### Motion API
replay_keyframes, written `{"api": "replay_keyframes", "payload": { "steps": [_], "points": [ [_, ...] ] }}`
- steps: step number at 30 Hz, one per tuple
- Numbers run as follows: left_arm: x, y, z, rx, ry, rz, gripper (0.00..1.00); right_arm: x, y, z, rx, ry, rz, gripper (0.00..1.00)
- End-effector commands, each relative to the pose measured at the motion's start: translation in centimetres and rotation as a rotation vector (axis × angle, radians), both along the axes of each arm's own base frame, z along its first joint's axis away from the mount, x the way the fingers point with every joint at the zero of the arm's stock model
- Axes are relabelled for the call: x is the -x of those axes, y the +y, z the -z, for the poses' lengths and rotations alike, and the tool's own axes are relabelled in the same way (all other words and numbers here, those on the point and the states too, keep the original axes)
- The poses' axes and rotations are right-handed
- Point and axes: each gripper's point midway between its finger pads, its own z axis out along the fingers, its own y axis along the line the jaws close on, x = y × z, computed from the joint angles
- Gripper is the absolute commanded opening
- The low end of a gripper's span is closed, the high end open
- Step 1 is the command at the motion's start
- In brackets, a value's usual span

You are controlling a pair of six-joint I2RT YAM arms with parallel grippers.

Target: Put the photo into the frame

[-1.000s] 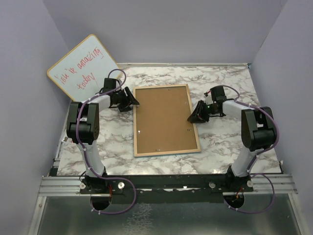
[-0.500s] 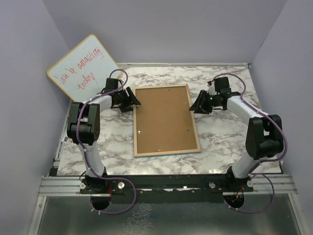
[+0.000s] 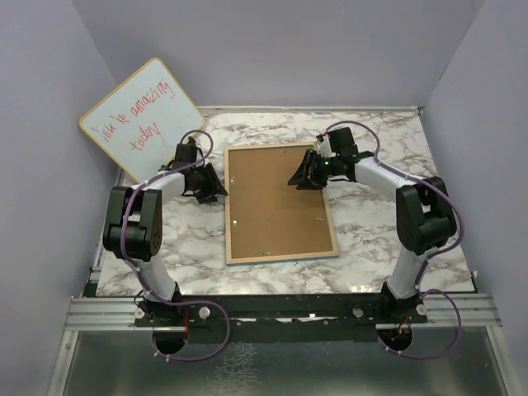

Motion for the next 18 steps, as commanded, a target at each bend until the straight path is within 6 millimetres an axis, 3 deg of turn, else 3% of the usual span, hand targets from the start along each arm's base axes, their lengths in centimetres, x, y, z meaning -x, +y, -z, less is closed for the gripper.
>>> {"api": "replay_keyframes", "payload": {
  "steps": [1,5,9,18],
  "points": [
    [5.0,-1.4,2.0,0.028,0.132,0.065,0.43,0.7,4.3,0.0,-0.121,0.078,-0.021,0.45],
    [7.0,-3.3,2.4,0.072,0.156,0.166,0.30,2.5,6.7,1.0,-0.131,0.156,0.019,0.44],
    [7.8,-3.9,3.5,0.057,0.170,0.197,0.14,3.9,8.4,2.1,-0.122,0.195,0.057,0.41],
    [7.0,-4.8,4.5,0.037,0.156,0.199,0.01,6.4,11.4,5.0,-0.060,0.272,0.052,0.40]
  ]
}}
